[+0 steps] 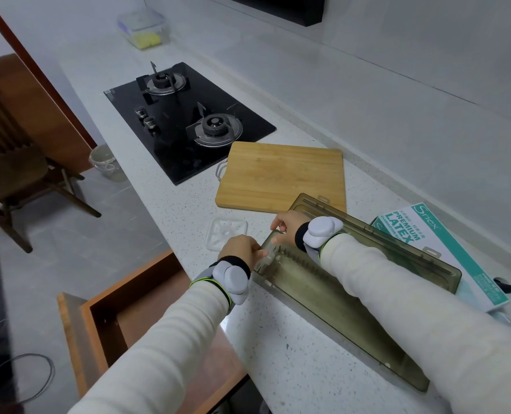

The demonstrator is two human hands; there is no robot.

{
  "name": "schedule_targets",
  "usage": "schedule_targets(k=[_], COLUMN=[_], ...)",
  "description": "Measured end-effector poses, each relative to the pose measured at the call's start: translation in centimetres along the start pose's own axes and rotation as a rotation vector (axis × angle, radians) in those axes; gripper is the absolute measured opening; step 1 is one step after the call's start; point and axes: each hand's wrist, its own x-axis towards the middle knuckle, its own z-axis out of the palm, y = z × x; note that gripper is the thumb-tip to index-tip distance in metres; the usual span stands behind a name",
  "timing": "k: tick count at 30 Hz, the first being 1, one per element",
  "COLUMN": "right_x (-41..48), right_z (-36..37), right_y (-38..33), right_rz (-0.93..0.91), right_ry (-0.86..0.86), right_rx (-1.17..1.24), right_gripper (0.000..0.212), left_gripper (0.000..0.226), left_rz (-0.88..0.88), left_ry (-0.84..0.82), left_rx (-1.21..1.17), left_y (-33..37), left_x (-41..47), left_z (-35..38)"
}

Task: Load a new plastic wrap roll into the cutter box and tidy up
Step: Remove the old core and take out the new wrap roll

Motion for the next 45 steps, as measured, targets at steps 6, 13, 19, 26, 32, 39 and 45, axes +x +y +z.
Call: schedule_targets(k=[6, 13, 19, 26, 32, 39, 45], right_x=[-0.6, -2.1, -4.4, -9.6, -15.3, -22.1, -27.5], right_z=[0.4, 0.2, -0.7, -1.9, -1.4, 0.4, 4.2], right_y=[0.0, 0.1, 0.9, 3.8, 7.5, 12.4, 16.8], right_rz=[0.032, 0.074, 0.103, 0.206, 0.373, 0.654, 0.925], right_ry=[0.04, 0.125, 0.26, 0.447, 0.62, 0.715, 0.686], right_rx=[-0.008, 0.15, 0.257, 0.319, 0.36, 0.289, 0.268], right_gripper=[0.042, 0.032, 0.023, 0.024, 0.024, 0.024, 0.03], left_gripper=[0.032, 0.033, 0.045, 0.033, 0.028, 0.026, 0.03], left_rz=[0.017, 0.002, 0.073, 0.331, 0.513, 0.672, 0.738], left_ry=[0.006, 0.022, 0.131, 0.143, 0.055, -0.031, -0.099], left_rx=[0.036, 0.095, 0.102, 0.102, 0.152, 0.213, 0.234], left_y=[0.1, 0.3, 1.7, 7.6, 12.5, 16.9, 19.2], left_x=[-0.3, -0.5, -1.0, -2.2, -4.2, -6.7, -8.7], left_z=[0.2, 0.0, -0.7, -0.4, 1.9, 5.6, 8.6])
